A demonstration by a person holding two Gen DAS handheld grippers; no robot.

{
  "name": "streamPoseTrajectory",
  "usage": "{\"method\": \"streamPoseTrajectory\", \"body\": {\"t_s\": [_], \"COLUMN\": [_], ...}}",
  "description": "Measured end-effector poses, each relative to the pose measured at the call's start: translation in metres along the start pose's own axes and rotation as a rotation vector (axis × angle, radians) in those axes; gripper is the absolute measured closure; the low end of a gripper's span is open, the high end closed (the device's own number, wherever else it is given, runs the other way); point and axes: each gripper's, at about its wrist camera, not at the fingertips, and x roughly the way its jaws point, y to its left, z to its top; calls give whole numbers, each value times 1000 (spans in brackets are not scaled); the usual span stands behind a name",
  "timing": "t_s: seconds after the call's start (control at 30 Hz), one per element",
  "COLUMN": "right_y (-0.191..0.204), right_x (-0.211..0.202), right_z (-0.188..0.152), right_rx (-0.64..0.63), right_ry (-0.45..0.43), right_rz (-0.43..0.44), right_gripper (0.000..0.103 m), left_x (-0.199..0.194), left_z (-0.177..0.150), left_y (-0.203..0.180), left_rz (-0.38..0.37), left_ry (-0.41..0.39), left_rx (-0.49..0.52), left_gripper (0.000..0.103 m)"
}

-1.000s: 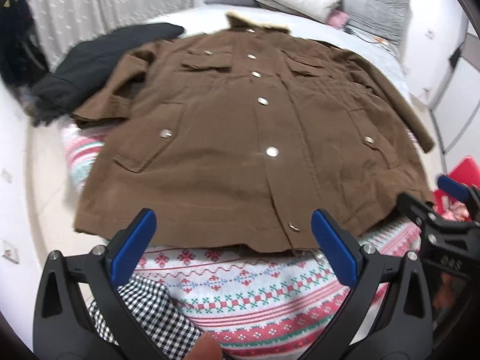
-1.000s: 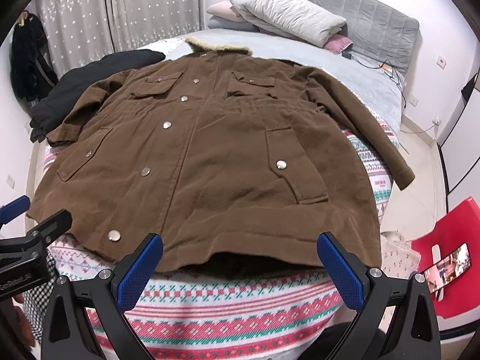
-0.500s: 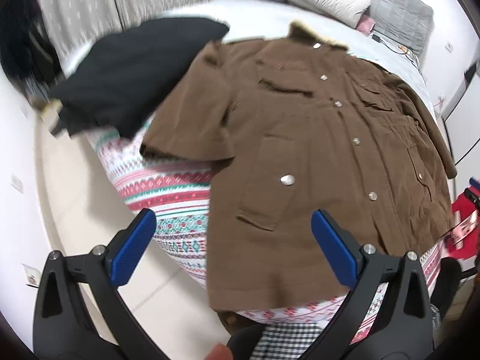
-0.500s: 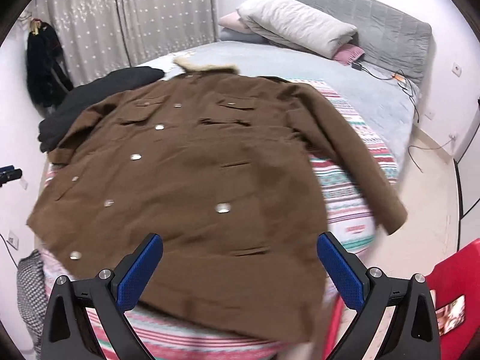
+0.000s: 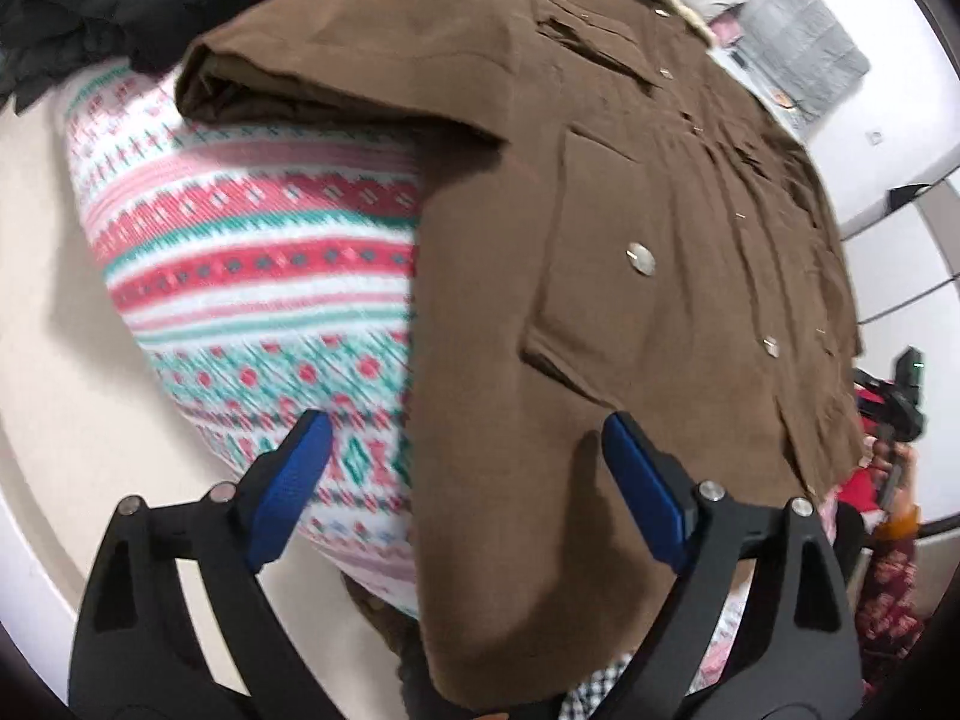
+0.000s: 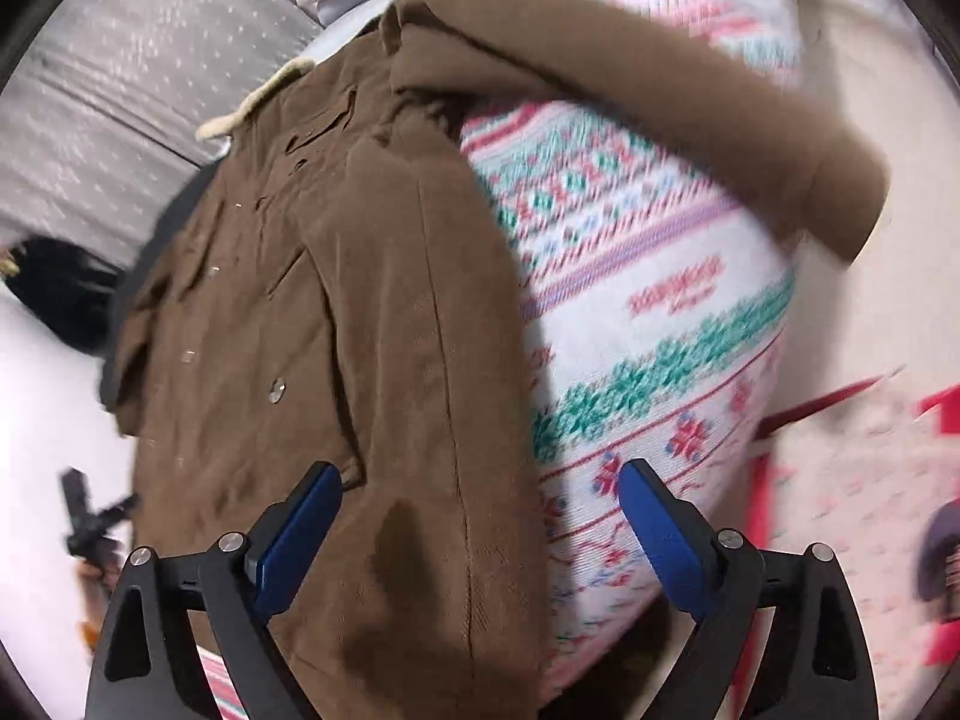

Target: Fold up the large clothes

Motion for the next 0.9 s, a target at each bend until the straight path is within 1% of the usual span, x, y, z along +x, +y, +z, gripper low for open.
{"method": "streamPoseTrajectory", "body": {"t_s": [0.07,0.17,0.23,0.27,0.3,0.33,0.37,0.4,0.43,0.47,0.5,0.53,0.57,0.6,0.63,0.7,0.73,0.77,0.83,0.9], "right_y": [-2,-4,-2,0,1,1,0,0,0,0,5,14,18,27,34,40,40,38,39,39], "right_x": [-4,-8,-10,-9,-8,-7,-5,-3,-1,2,1,-5,-10,-19,-31,-69,-94,-111,-127,-133], "right_z": [-5,-16,-27,-33,-39,-40,-45,-47,-50,-51,-54,-55,-53,-51,-48,-40,-34,-30,-27,-28], "right_rx": [9,29,27,35,49,61,85,95,115,132,125,70,40,20,7,-12,-6,0,-5,-30], "right_ry": [-35,-35,-5,15,39,46,50,58,74,88,87,61,44,19,-13,-110,-172,-206,-222,-217], "right_rz": [26,83,145,179,220,242,274,291,309,321,325,290,262,241,245,249,256,266,258,190], "right_gripper": [9,14,22,24,28,32,39,60,71,85,88,89,90,91,92,93,94,94,94,94], "left_x": [-2,-5,-6,-7,-7,-7,-9,-10,-11,-13,-16,-20,-28,-43,-54,-87,-96,-106,-119,-116], "left_z": [-9,-22,-29,-32,-34,-35,-37,-38,-39,-41,-42,-40,-39,-37,-34,-31,-29,-30,-38,-50], "left_y": [-1,-3,-4,-3,-4,-5,-5,-5,-3,1,3,2,-1,-6,-11,-24,-31,-36,-43,-49], "left_rz": [-53,-137,-198,-212,-219,-222,-214,-208,-223,-251,-268,-273,-286,-312,-328,-355,-364,-374,-386,-362], "left_ry": [20,45,56,52,48,46,41,37,38,40,45,40,22,-13,-37,-101,-117,-127,-129,-89], "left_rx": [2,-11,-23,-31,-35,-41,-56,-82,-111,-157,-209,-226,-238,-249,-247,-227,-217,-208,-182,-153], "left_gripper": [13,15,19,20,24,28,41,64,76,80,84,85,86,87,87,88,88,88,88,88]}}
